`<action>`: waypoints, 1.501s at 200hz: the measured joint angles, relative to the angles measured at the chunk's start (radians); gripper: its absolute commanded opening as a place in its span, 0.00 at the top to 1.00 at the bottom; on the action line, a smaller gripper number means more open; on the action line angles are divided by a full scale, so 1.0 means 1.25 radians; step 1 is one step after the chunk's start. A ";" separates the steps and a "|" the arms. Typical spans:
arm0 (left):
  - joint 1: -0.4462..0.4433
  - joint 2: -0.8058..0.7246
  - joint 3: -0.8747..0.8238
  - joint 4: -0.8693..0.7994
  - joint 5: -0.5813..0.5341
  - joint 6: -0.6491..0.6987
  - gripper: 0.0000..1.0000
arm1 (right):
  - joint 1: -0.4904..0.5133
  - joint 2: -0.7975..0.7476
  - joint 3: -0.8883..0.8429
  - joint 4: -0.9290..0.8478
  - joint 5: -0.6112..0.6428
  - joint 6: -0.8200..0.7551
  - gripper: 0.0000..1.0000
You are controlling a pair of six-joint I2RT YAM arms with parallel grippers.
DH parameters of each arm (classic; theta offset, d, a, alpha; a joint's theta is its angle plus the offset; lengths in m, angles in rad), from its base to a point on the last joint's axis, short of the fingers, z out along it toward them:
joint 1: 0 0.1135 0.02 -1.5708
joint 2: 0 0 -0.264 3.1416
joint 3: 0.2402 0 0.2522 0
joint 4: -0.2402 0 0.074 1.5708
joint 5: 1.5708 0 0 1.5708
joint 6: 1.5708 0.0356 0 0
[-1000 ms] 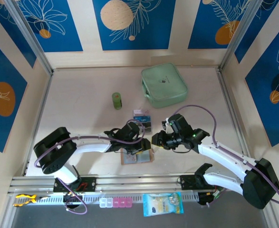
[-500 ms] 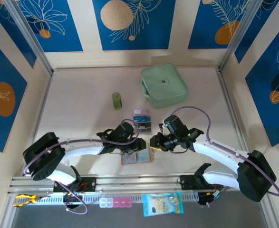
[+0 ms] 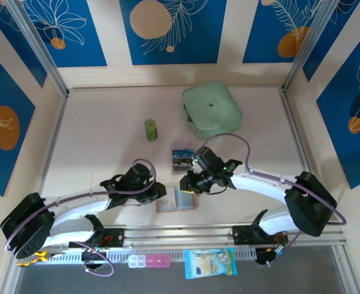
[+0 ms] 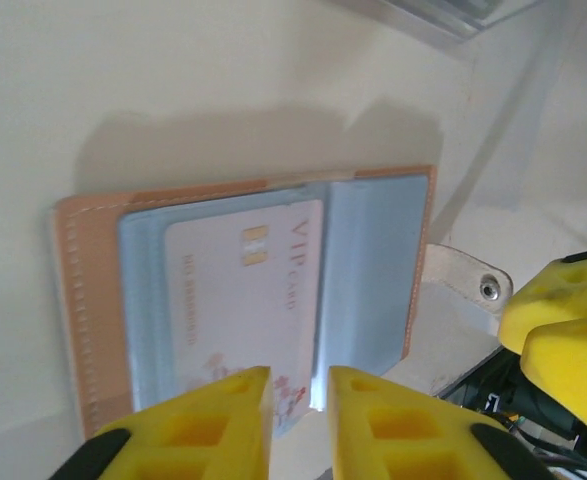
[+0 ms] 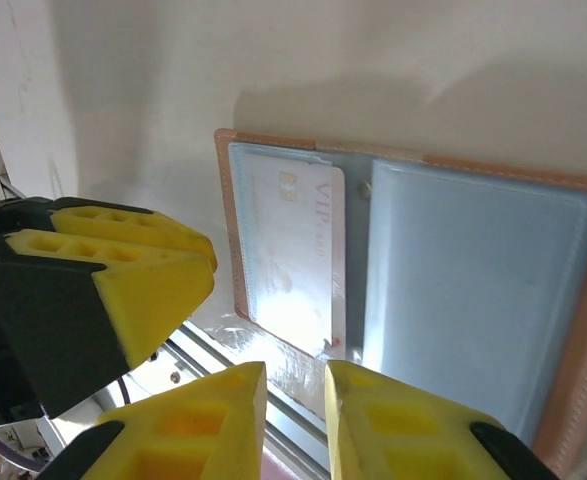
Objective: Take the credit cards out of the card holder
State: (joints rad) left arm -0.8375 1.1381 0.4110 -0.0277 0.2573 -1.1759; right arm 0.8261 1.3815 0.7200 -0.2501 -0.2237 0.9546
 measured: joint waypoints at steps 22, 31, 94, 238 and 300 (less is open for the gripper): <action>0.010 -0.009 -0.016 -0.009 0.000 -0.002 0.92 | 0.016 0.047 0.018 0.020 -0.001 0.001 0.78; 0.013 -0.009 -0.018 -0.010 0.001 0.001 0.94 | 0.022 0.063 0.022 0.027 -0.001 0.001 0.79; 0.027 0.048 -0.028 0.010 0.006 0.005 0.98 | 0.050 0.164 0.035 0.069 -0.010 0.007 0.78; 0.031 0.071 -0.029 0.012 0.013 0.023 0.99 | 0.072 0.228 0.083 0.044 0.019 0.005 0.74; 0.033 0.071 -0.027 0.005 0.013 0.026 0.99 | 0.074 0.225 0.093 0.001 0.042 -0.006 0.75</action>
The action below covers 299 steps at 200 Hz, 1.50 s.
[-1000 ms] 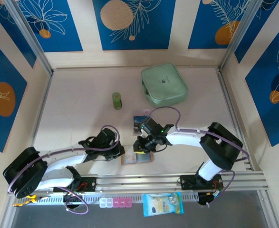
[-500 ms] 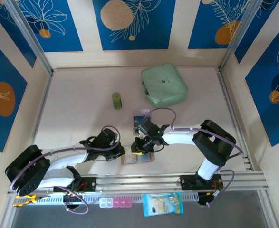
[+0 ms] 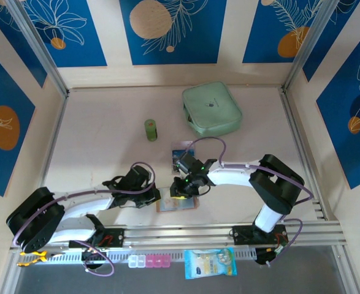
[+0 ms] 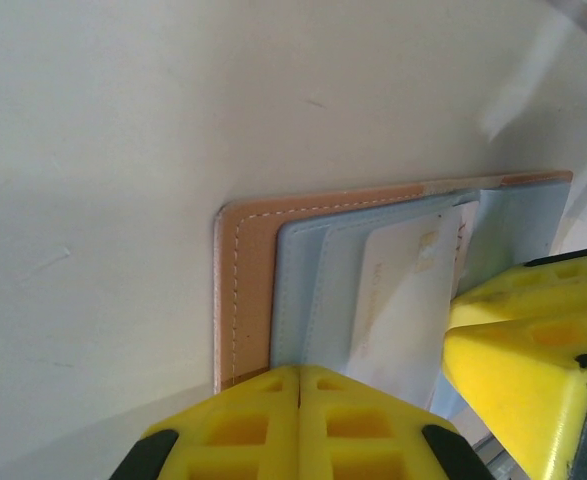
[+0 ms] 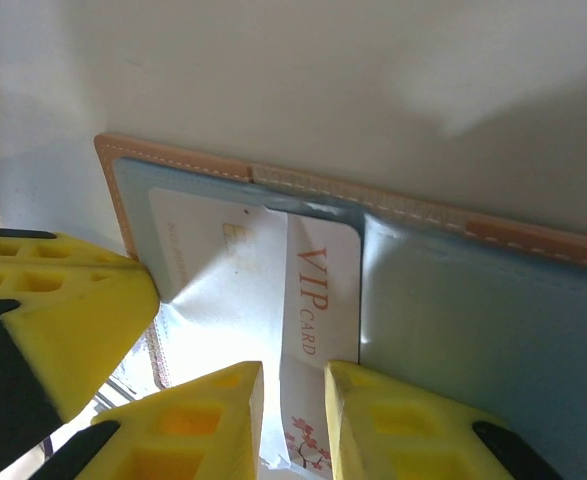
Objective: Take the credit cards out of the card holder
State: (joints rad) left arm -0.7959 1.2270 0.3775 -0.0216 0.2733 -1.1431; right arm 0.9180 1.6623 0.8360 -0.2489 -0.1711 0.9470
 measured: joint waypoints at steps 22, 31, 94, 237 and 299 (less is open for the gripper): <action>0.000 -0.001 0.010 -0.019 0.000 0.000 0.99 | 0.001 -0.009 0.000 -0.010 0.003 0.000 0.75; 0.000 -0.004 0.015 -0.031 0.000 0.001 0.99 | 0.001 -0.015 0.000 -0.015 0.003 0.000 0.74; 0.000 -0.023 0.057 -0.065 0.003 0.016 1.00 | 0.001 -0.042 0.000 -0.030 0.012 0.000 0.74; -0.002 0.053 0.049 -0.016 0.032 0.013 1.00 | -0.004 -0.019 0.000 -0.034 0.012 -0.003 0.74; -0.002 0.053 0.046 -0.016 0.032 0.013 1.00 | -0.007 -0.016 -0.012 0.002 0.002 -0.002 0.78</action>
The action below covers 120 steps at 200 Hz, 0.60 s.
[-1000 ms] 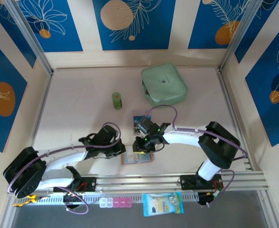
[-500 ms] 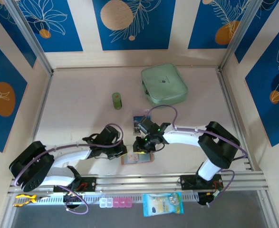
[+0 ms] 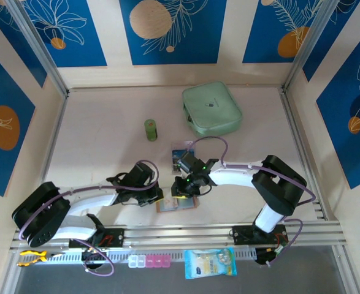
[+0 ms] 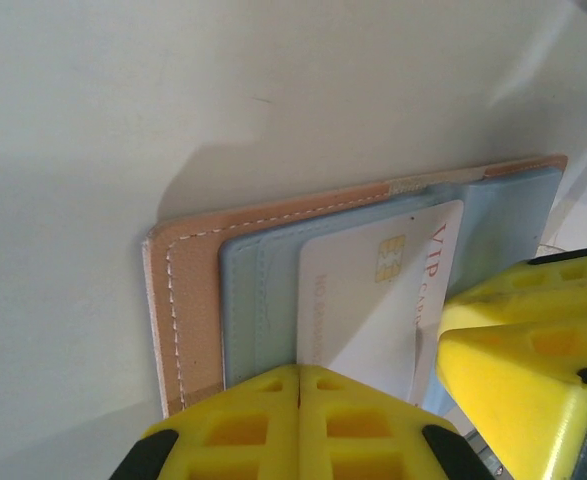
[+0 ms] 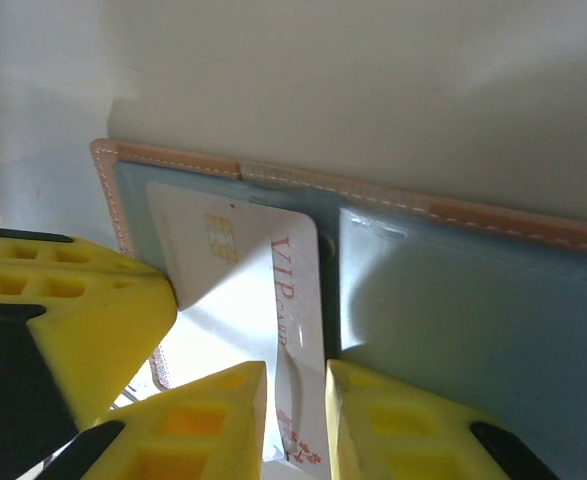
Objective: Take the credit cards out of the card holder
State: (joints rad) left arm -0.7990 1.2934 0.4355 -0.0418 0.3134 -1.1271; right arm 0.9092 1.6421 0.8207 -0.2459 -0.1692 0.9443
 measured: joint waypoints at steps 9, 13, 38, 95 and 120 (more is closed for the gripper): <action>0.000 0.000 0.000 0.000 0.000 0.000 1.00 | -0.002 0.000 -0.007 0.009 -0.005 0.003 0.78; 0.000 0.000 0.000 0.000 0.000 0.000 1.00 | -0.003 0.000 -0.010 0.014 -0.007 0.004 0.79; 0.000 0.000 -0.001 0.000 0.000 0.000 1.00 | -0.009 0.000 -0.025 0.038 -0.020 0.009 0.79; 0.000 0.000 -0.001 0.000 0.000 0.000 1.00 | -0.013 0.000 -0.038 0.065 -0.035 0.015 0.78; 0.000 0.000 -0.001 0.000 0.000 0.000 1.00 | -0.013 0.000 -0.042 0.072 -0.036 0.016 0.81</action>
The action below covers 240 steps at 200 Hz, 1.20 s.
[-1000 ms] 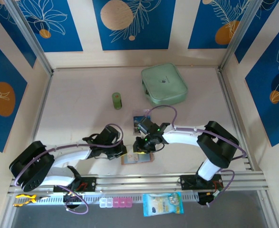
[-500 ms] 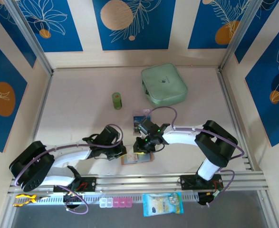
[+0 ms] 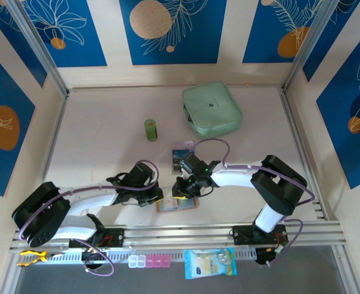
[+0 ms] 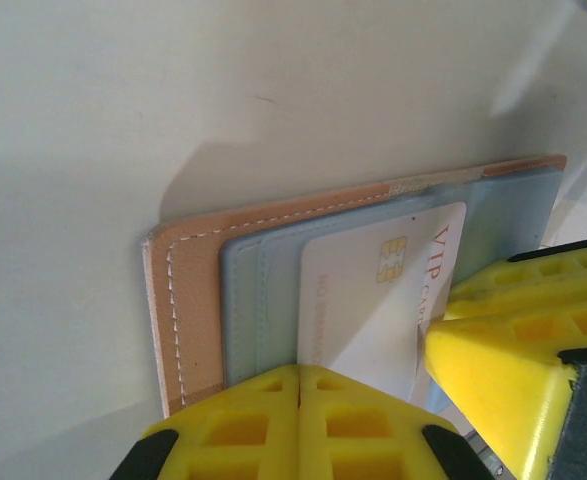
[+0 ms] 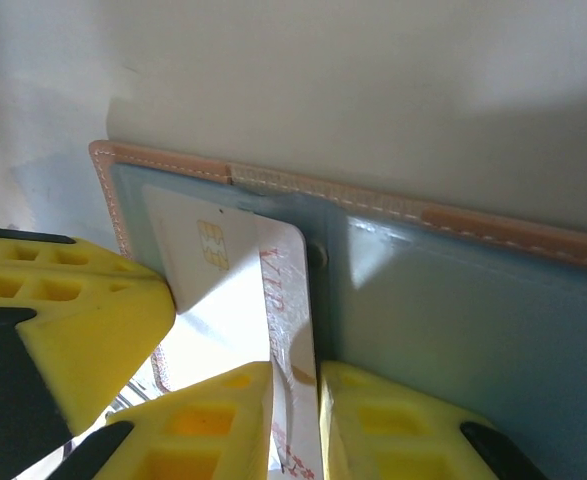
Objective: Take the credit cards out of the card holder
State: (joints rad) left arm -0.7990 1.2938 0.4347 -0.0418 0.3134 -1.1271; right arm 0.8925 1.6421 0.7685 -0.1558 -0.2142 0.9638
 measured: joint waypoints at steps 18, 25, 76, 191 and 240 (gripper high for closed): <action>0.000 0.000 0.000 0.000 0.000 0.000 1.00 | -0.001 0.000 -0.010 0.018 -0.004 0.007 0.81; 0.000 0.000 0.000 0.000 0.000 0.000 1.00 | -0.002 0.000 -0.014 0.024 -0.008 0.009 0.81; 0.000 0.000 0.000 -0.001 -0.002 0.000 1.00 | -0.011 -0.002 -0.032 0.054 -0.031 0.025 0.87; -0.002 0.000 0.000 -0.001 -0.003 0.000 1.00 | -0.039 -0.077 -0.062 0.043 -0.040 0.018 0.94; -0.002 0.000 0.000 -0.002 -0.003 0.002 1.00 | -0.060 -0.143 -0.062 -0.044 -0.011 -0.017 0.94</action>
State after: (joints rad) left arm -0.8009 1.2934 0.4347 -0.0444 0.3099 -1.1240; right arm 0.8173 1.4628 0.6907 -0.2111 -0.2276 0.9428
